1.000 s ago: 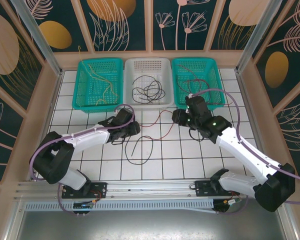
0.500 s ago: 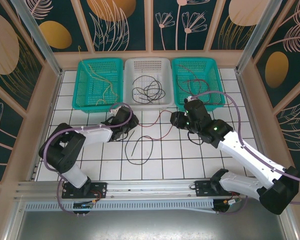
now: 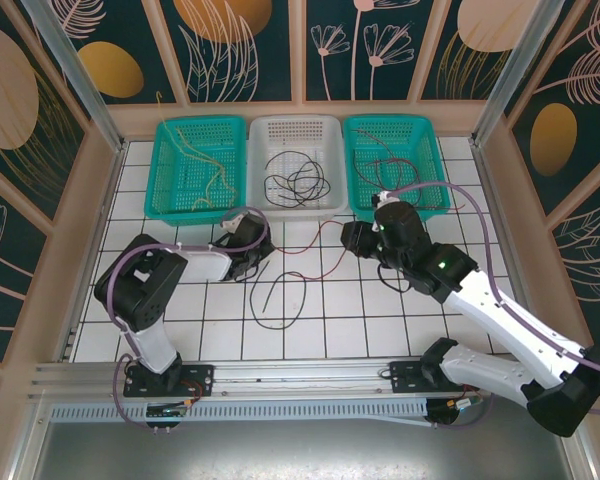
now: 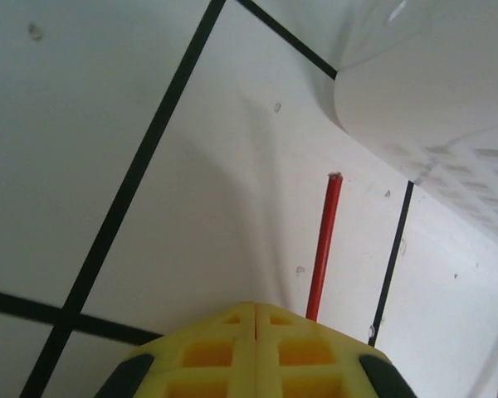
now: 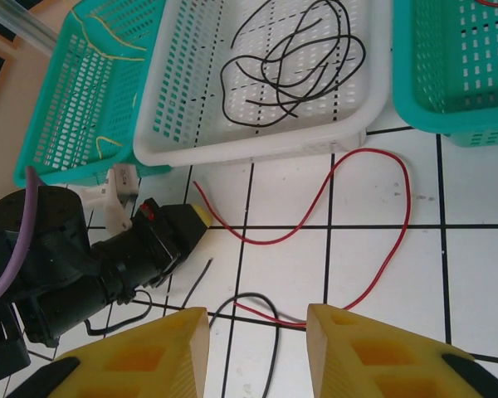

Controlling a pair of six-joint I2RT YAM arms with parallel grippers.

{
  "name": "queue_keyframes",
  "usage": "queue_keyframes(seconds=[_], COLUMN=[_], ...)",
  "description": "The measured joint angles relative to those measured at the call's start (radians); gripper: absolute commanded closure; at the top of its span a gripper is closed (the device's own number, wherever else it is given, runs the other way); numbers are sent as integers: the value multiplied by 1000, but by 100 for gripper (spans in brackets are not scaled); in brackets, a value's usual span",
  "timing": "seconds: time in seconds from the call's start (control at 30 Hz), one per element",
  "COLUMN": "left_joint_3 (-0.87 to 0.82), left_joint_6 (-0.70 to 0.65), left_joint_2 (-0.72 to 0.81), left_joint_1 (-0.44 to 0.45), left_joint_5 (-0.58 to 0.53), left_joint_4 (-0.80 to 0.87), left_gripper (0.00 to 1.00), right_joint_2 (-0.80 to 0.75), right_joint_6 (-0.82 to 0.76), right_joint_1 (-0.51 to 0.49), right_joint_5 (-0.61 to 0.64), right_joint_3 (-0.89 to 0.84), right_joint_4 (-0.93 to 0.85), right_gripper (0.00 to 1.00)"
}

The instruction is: Untangle the cables

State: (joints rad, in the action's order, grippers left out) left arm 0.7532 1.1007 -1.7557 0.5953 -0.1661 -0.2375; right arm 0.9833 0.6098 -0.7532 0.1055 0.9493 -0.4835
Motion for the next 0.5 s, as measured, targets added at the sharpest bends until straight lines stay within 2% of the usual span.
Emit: queue_keyframes(seconds=[0.23, 0.4, 0.5], left_joint_3=[-113, -90, -21], left_joint_6=[-28, -87, -145], left_joint_2=[233, 299, 266], left_joint_1=[0, 16, 80], left_joint_5=[6, 54, 89], left_joint_4=[24, 69, 155], left_gripper=[99, 67, 59], right_joint_2=[13, 66, 105], right_joint_6=[0, 7, 27], right_joint_1=[-64, -103, -116], right_joint_5=[11, 34, 64], right_joint_3=[0, 0, 0], right_joint_4=[23, 27, 9], right_gripper=[63, 60, 59])
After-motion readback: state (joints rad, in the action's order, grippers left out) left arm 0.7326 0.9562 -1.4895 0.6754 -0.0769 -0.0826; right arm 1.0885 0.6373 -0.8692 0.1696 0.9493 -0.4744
